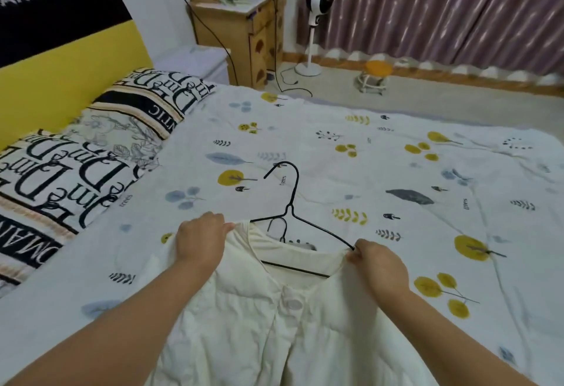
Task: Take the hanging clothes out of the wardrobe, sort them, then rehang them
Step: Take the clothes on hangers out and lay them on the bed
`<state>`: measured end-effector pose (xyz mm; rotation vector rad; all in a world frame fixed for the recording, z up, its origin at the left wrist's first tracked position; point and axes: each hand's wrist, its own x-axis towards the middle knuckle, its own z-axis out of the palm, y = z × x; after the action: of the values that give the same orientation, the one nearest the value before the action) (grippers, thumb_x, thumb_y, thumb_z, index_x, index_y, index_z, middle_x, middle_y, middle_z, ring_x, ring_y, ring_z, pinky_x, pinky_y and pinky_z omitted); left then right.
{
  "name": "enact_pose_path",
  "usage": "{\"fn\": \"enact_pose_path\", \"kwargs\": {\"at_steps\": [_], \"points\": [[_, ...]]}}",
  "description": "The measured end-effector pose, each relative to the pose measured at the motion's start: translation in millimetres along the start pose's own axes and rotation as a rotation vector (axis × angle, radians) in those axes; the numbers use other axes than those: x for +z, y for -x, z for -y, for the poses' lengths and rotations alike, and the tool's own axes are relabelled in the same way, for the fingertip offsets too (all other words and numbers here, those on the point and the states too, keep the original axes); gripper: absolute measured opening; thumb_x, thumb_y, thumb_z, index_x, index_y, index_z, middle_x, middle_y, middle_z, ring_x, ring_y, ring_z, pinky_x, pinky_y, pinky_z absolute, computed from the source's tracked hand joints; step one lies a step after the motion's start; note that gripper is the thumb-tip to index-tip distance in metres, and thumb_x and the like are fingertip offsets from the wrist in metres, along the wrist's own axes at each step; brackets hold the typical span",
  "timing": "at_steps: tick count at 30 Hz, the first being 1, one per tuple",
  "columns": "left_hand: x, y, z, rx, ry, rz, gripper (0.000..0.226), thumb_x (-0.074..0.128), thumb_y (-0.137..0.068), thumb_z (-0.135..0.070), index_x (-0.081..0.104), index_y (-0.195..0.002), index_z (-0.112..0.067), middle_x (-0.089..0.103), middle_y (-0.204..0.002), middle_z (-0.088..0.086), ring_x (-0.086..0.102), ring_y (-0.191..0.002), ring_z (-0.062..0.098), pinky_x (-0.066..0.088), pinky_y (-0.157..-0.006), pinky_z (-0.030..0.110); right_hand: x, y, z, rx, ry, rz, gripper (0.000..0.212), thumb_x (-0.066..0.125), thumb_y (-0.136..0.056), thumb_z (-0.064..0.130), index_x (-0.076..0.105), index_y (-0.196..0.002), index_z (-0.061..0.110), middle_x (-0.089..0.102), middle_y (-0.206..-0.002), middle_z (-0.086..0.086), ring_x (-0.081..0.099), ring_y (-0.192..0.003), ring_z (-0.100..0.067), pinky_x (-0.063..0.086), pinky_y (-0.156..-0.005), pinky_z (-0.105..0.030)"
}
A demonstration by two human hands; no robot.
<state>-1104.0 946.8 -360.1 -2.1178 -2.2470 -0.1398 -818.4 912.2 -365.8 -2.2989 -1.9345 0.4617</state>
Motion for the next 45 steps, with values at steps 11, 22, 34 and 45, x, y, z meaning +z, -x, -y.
{"fn": "enact_pose_path", "kwargs": {"at_steps": [11,22,34,45], "points": [[148,-25,-5,-0.145,0.165,0.256,0.035,0.036,-0.099,-0.029,0.044,-0.127,-0.009,0.045,-0.131,0.011,0.053,-0.112,0.028,0.041,-0.089,0.034,140,-75,-17,0.072,-0.078,0.071,0.02,0.038,-0.097,0.023,0.046,-0.085,0.01,0.056,-0.087,-0.006,0.05,-0.078,-0.027,0.035,-0.066,-0.033],[176,-6,-1,0.061,-0.057,0.786,0.057,0.022,-0.1,-0.042,0.011,-0.15,-0.016,-0.005,-0.158,0.003,0.007,-0.145,0.022,0.007,-0.116,0.043,168,-58,-7,0.031,-0.065,0.361,0.03,0.037,-0.093,0.01,0.043,-0.122,0.008,0.041,-0.122,-0.01,0.049,-0.1,-0.026,0.039,-0.08,-0.029],[-1,49,31,0.022,0.341,0.685,0.034,0.04,-0.097,-0.034,0.052,-0.125,-0.018,0.054,-0.129,0.002,0.05,-0.117,0.019,0.04,-0.096,0.028,50,22,101,-0.177,0.262,0.499,0.023,0.041,-0.09,0.009,0.054,-0.108,0.014,0.059,-0.118,-0.005,0.058,-0.107,-0.023,0.041,-0.076,-0.026],[-185,200,167,-0.117,0.313,0.443,0.036,0.039,-0.097,-0.037,0.049,-0.128,-0.021,0.055,-0.127,0.0,0.052,-0.112,0.019,0.044,-0.091,0.028,-55,200,265,-0.554,0.309,0.362,0.033,0.039,-0.096,0.02,0.049,-0.127,0.017,0.052,-0.128,-0.004,0.052,-0.115,-0.024,0.039,-0.079,-0.028]]}}
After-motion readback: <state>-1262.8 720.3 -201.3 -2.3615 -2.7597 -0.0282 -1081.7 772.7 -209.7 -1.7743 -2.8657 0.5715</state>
